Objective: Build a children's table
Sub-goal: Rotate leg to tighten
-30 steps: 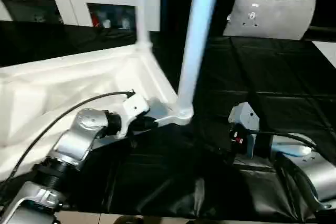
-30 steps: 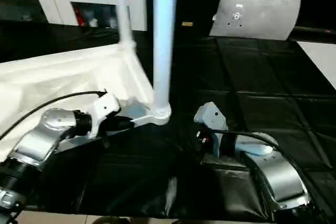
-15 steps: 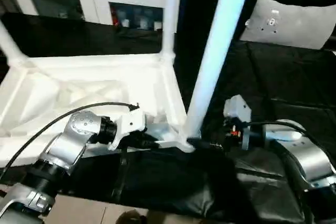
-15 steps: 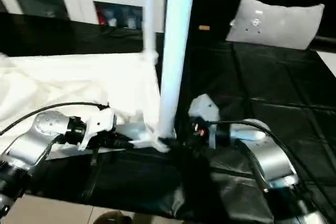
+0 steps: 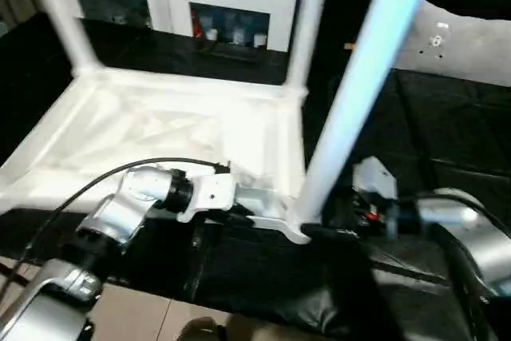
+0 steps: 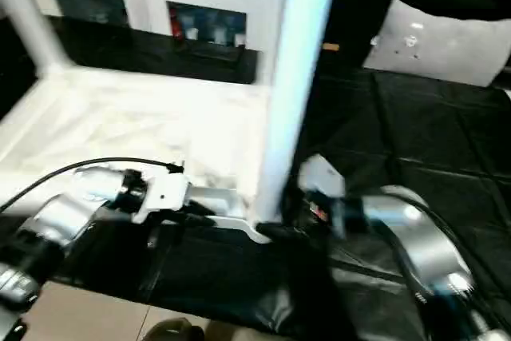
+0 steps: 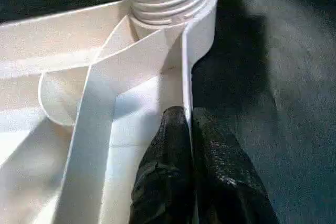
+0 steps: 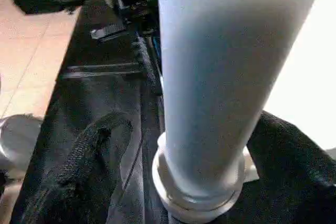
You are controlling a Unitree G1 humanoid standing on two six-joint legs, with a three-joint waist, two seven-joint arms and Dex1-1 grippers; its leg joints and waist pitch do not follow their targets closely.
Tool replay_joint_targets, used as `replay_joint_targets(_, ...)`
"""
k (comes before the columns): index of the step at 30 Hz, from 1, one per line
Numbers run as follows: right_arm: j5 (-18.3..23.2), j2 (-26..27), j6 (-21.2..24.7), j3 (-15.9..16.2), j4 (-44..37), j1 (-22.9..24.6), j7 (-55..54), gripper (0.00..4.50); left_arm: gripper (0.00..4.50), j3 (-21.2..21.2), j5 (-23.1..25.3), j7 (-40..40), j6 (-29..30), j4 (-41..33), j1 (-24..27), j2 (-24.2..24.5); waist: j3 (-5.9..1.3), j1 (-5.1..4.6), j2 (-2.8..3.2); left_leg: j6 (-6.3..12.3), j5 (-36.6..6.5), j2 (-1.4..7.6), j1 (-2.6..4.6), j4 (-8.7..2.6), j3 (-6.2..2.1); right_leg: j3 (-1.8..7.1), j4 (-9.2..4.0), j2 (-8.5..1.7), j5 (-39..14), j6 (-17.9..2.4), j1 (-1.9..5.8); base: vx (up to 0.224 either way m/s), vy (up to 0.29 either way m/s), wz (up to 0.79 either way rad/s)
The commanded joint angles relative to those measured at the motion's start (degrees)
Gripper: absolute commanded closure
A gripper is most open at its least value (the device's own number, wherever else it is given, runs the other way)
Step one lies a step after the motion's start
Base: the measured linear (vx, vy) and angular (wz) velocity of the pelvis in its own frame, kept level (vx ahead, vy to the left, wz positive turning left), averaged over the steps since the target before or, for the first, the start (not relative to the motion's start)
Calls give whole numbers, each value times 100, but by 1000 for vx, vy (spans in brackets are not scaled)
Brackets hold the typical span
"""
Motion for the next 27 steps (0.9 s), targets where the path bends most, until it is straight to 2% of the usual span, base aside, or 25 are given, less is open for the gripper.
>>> replay_joint_targets(1, 122, -36, 221, -29, -156, 109, 7, 71, 450, 353, -328, 276, 482, -229, -133, -75, -401, -46, -19, 12, -1121, 693, 168, -529, -276, 273, -364, -597, -317, -1525, 132, 0, 0, 0)
replay_joint_targets(2, 168, -1, 261, -83, -169, 135, -87, 56, 450, 392, -456, 171, 686, -255, -80, -71, -393, -58, 28, -9, -1169, 685, 157, -522, -286, 286, -381, -630, -497, -1529, 144, 0, 0, 0)
replay_joint_targets(3, 171, 28, 243, -121, -171, 157, -165, 45, 450, 397, -527, 77, 848, -284, -36, -47, -382, -79, 25, -32, -1252, 682, 149, -531, -286, 285, -414, -614, -674, -1496, 139, 0, 0, 0)
replay_joint_targets(4, 171, 28, 243, -121, -171, 157, -165, 38, 422, 397, -527, 77, 848, -284, -36, -47, -383, -90, 8, -43, -1269, 682, 143, -536, -289, 284, -416, -613, -724, -1476, 150, 0, 0, 0)
replay_joint_targets(6, 185, 45, 231, -142, -249, 249, -234, 14, 393, 353, -503, -63, 828, -165, 4, 28, -382, -123, 38, -58, -1308, 693, 136, -548, -303, 279, -434, -613, -794, -1401, 150, 0, 0, 0)
replay_joint_targets(7, 187, 45, 233, -144, -297, 287, -250, 14, 393, 327, -483, -119, 793, -116, -2, 51, -383, -137, 61, -77, -1337, 696, 146, -549, -303, 278, -428, -607, -773, -1410, 140, 0, 0, 0)
replay_joint_targets(9, 194, 31, 239, -149, -398, 366, -282, 1, 375, 325, -477, -138, 742, 17, -48, 33, -384, -188, 59, -86, -1384, 692, 140, -555, -304, 270, -420, -593, -655, -1460, 147, 0, 0, 0)
replay_joint_targets(11, 171, 35, 234, -173, -498, 452, -317, 0, 364, 347, -412, -111, 808, 77, -104, -14, -378, -203, 70, -92, -1425, 699, 139, -561, -308, 274, -429, -598, -657, -1462, 150, 0, 0, 0)
replay_joint_targets(12, 138, 37, 199, -176, -522, 478, -340, 0, 357, 321, -366, -102, 874, 90, -133, -21, -375, -204, 94, -109, -1481, 690, 147, -556, -305, 277, -440, -604, -730, -1465, 143, 0, 0, 0)
replay_joint_targets(13, 133, 37, 193, -177, -526, 485, -346, 0, 357, 311, -356, -105, 892, 89, -138, -22, -373, -210, 80, -118, -1500, 696, 146, -562, -303, 281, -449, -603, -751, -1457, 148, 0, 0, 0)
replay_joint_targets(14, 118, 37, 172, -182, -541, 512, -373, 0, 357, 265, -303, -97, 941, 123, -168, -40, -373, -213, 100, -150, -1550, 699, 152, -566, -309, 282, -454, -605, -782, -1464, 148, 0, 0, 0)
replay_joint_targets(16, 113, 42, 174, -175, -566, 526, -395, 0, 357, 217, -280, -141, 944, 169, -189, -57, -370, -217, 89, -160, -1570, 702, 155, -571, -313, 283, -452, -599, -779, -1464, 146, 0, 0, 0)
replay_joint_targets(20, 92, 62, 170, -158, -603, 562, -446, 0, 357, 45, -251, -344, 1066, 197, -182, -69, -368, -224, 117, -190, -1611, 700, 164, -575, -309, 285, -454, -598, -704, -1502, 143, 0, 0, 0)
replay_joint_targets(22, 72, 68, 158, -150, -600, 560, -465, 0, 357, 6, -199, -343, 1047, 202, -183, -62, -368, -227, 105, -167, -1596, 700, 152, -575, -313, 287, -451, -605, -686, -1510, 154, 0, 0, 0)
replay_joint_targets(27, 31, 82, 151, -127, -607, 534, -524, 0, 357, -32, -27, -256, 924, 350, -252, -106, -355, -230, 116, -157, -1694, 703, 157, -578, -317, 295, -482, -611, -963, -1451, 143, 0, 0, 0)
